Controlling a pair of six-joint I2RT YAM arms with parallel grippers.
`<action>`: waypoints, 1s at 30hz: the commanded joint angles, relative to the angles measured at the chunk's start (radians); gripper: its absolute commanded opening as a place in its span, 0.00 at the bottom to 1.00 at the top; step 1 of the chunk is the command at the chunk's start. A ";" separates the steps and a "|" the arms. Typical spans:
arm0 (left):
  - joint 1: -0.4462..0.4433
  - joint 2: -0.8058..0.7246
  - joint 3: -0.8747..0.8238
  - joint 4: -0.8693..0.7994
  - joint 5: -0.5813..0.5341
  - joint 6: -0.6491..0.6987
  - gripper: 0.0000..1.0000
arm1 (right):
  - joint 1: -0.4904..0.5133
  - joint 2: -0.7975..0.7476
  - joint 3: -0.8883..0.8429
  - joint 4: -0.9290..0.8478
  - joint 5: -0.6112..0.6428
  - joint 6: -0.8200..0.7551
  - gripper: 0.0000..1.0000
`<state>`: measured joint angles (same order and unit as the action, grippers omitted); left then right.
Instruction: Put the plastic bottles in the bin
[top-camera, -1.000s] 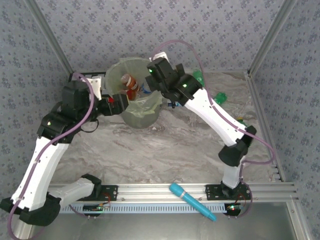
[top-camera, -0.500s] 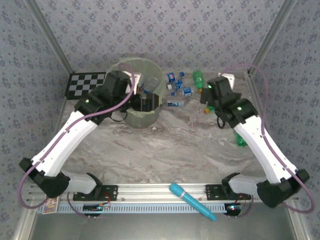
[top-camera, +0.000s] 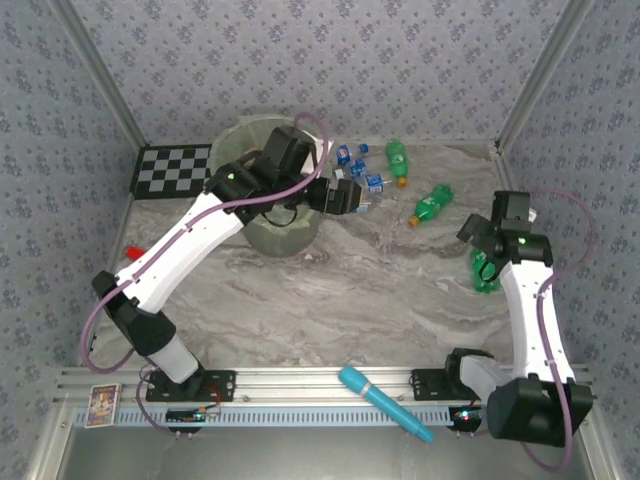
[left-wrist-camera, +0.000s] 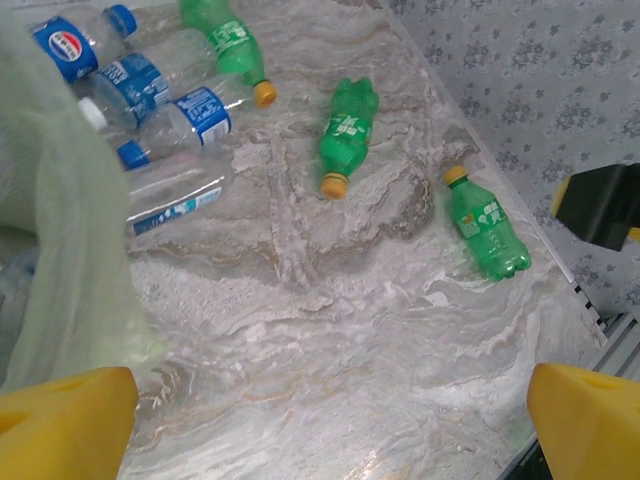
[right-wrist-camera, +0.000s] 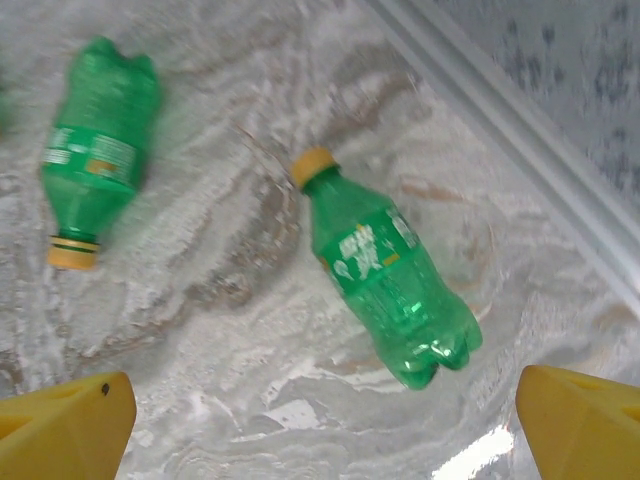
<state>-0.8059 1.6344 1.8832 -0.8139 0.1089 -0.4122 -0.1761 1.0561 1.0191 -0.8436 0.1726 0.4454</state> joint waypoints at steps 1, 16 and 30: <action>-0.008 0.019 0.062 -0.034 0.007 0.028 1.00 | -0.090 0.048 -0.035 0.027 -0.170 -0.004 0.99; -0.013 0.036 0.159 -0.083 -0.046 0.063 1.00 | -0.283 0.390 -0.009 0.147 -0.279 -0.022 0.99; -0.012 0.009 0.166 -0.099 -0.104 0.088 1.00 | -0.252 0.589 0.078 0.165 -0.312 -0.051 0.94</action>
<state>-0.8120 1.6711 2.0266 -0.8986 0.0315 -0.3477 -0.4450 1.6081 1.0683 -0.6659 -0.1112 0.4202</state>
